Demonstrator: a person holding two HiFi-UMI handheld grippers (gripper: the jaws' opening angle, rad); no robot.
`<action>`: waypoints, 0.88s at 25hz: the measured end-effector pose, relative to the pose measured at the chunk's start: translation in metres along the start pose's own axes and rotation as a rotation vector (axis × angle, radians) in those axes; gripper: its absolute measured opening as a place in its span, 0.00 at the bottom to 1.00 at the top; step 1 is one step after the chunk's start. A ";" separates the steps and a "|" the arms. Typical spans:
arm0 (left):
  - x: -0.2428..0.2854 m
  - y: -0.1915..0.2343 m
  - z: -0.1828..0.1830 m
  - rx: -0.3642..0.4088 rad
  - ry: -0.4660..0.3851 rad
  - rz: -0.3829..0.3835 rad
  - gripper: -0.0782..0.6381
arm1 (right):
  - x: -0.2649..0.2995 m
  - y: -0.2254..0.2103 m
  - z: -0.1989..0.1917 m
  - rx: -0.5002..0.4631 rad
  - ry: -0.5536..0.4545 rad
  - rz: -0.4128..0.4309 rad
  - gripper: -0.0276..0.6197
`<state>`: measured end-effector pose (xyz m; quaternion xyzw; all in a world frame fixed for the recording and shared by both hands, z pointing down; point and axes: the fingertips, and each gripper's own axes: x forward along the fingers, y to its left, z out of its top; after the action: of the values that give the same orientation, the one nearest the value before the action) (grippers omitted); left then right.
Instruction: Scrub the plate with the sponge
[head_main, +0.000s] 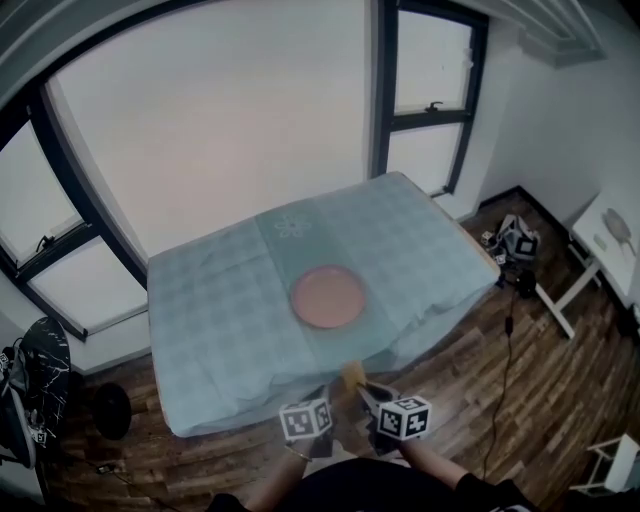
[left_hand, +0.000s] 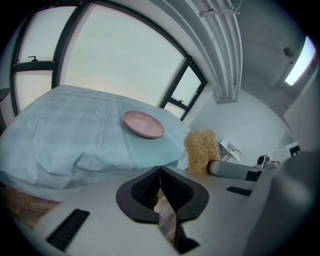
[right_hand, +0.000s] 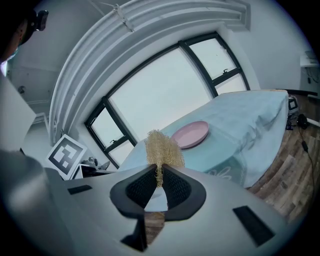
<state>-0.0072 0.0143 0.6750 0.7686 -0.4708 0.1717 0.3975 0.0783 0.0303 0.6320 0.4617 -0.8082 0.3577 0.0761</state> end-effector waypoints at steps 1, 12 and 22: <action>0.001 0.004 0.003 0.001 0.001 -0.002 0.12 | 0.004 0.000 0.002 0.000 -0.003 -0.005 0.10; 0.009 0.046 0.037 0.007 -0.003 -0.001 0.12 | 0.051 0.015 0.031 -0.028 -0.055 -0.019 0.10; 0.018 0.069 0.064 -0.001 -0.005 0.016 0.12 | 0.079 0.017 0.048 -0.025 -0.046 -0.012 0.10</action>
<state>-0.0644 -0.0622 0.6779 0.7650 -0.4781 0.1729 0.3953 0.0299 -0.0506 0.6239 0.4734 -0.8114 0.3365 0.0655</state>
